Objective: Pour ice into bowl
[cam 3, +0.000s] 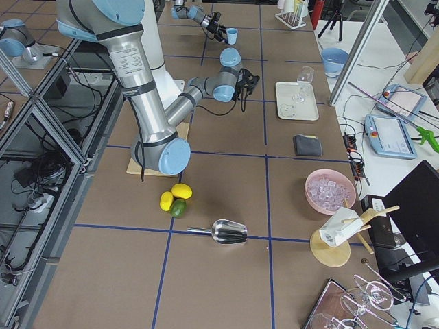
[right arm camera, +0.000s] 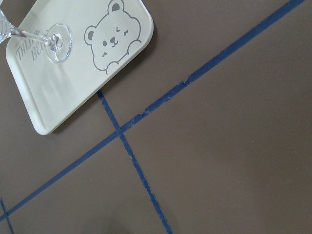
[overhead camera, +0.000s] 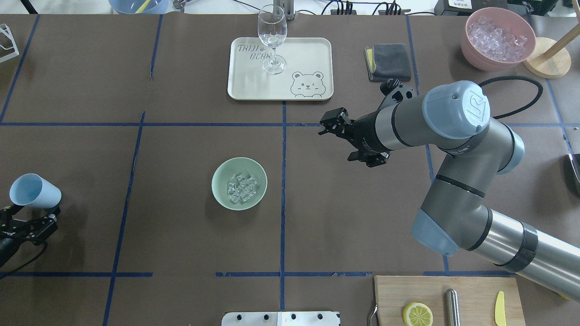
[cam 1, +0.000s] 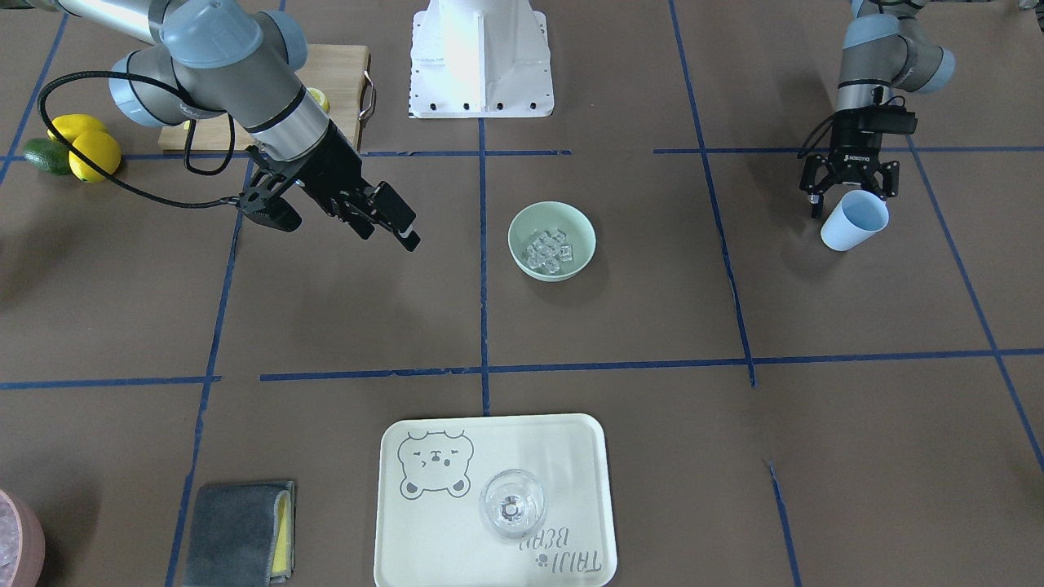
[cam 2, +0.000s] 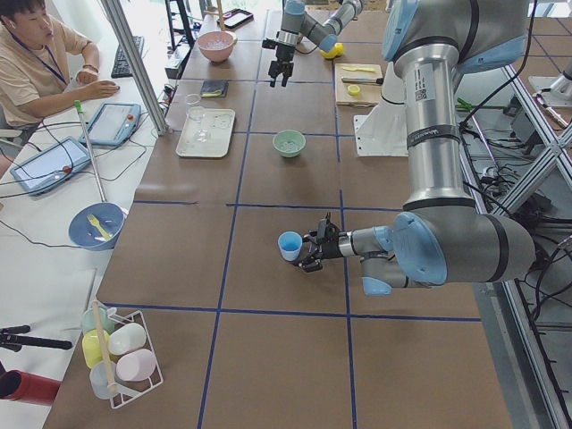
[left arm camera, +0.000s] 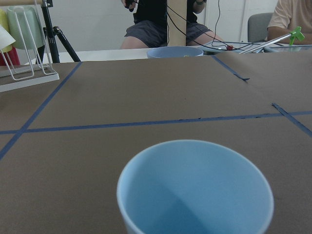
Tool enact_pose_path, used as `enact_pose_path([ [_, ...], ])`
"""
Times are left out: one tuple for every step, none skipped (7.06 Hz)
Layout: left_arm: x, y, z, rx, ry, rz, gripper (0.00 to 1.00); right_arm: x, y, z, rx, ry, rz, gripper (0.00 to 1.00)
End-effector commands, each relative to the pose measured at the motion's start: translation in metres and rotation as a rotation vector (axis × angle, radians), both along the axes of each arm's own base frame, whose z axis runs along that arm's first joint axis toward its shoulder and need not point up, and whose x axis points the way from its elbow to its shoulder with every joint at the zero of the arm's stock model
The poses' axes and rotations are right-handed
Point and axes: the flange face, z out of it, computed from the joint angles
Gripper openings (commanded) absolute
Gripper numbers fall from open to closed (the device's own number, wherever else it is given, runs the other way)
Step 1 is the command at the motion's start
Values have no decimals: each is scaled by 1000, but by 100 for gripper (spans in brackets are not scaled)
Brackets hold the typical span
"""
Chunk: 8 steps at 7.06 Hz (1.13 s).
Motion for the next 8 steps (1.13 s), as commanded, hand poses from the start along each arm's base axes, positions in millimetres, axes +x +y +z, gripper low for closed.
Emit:
enact_pose_path([
  [-32, 9, -9, 7, -41, 107, 100, -1, 1, -1, 0, -2, -2, 100],
  [-40, 15, -13, 9, -93, 220, 100, -2, 2, -1, 0, -2, -3, 100],
  [-46, 22, -31, 16, -101, 312, 100, -2, 2, -2, 1, -3, -3, 100],
  [-59, 29, -28, 16, -154, 398, 100, -2, 2, -2, 1, -5, -3, 100],
  [-66, 33, -22, 29, -207, 462, 100, -2, 2, -3, -12, -10, 3, 100],
  [-73, 37, -16, 20, -242, 520, 100, -2, 3, -3, -22, -14, 5, 100],
  [-93, 34, -6, 38, -323, 553, 100, -2, 3, -3, -24, -14, 6, 100],
  [-112, 26, -2, 61, -383, 588, 100, -2, 4, -2, -23, -13, 4, 100],
])
